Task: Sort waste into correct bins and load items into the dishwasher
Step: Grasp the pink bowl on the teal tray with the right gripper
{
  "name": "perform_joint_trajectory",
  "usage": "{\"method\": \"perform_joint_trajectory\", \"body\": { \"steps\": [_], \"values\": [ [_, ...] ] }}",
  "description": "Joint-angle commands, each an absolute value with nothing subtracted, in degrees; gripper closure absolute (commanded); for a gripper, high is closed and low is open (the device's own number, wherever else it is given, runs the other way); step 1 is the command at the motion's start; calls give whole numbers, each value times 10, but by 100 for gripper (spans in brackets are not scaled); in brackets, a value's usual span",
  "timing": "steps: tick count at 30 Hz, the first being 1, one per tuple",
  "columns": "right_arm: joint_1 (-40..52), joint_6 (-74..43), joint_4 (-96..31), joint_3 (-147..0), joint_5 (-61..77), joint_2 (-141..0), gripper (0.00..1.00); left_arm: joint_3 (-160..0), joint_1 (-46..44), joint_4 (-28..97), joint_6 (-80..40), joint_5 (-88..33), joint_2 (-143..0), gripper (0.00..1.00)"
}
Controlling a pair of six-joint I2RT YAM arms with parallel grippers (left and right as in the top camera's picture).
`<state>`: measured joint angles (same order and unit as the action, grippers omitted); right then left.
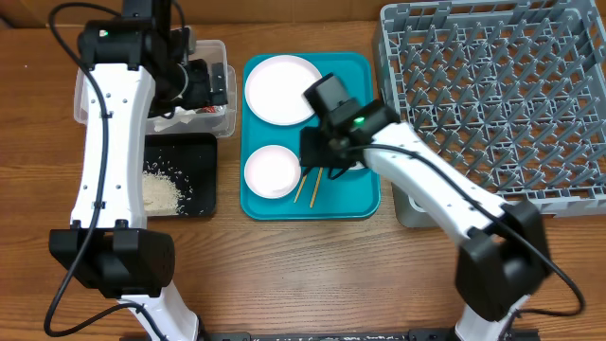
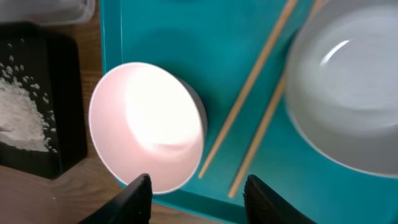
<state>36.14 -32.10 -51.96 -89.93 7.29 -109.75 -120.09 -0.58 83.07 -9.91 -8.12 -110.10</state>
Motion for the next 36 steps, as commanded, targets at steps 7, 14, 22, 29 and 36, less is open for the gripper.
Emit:
{"method": "perform_joint_trajectory", "body": {
  "steps": [7,14,22,29,36],
  "values": [
    [382,-346,-504,-896,88,-1187,57,-1206,-8,829,-73,-53,-1097,0],
    [382,-346,-497,-896,93,-1205,65,-1206,-8,820,-73,-44,-1098,0],
    [382,-348,-492,-896,93,-1205,96,-1206,-8,820,-73,-44,-1098,0],
    [373,-356,-518,-917,85,-1181,96,-1206,-8,821,-73,-44,-1098,0],
    [327,-307,-574,-1017,36,-1060,96,-1206,-8,821,-73,-44,-1098,0]
  ]
}}
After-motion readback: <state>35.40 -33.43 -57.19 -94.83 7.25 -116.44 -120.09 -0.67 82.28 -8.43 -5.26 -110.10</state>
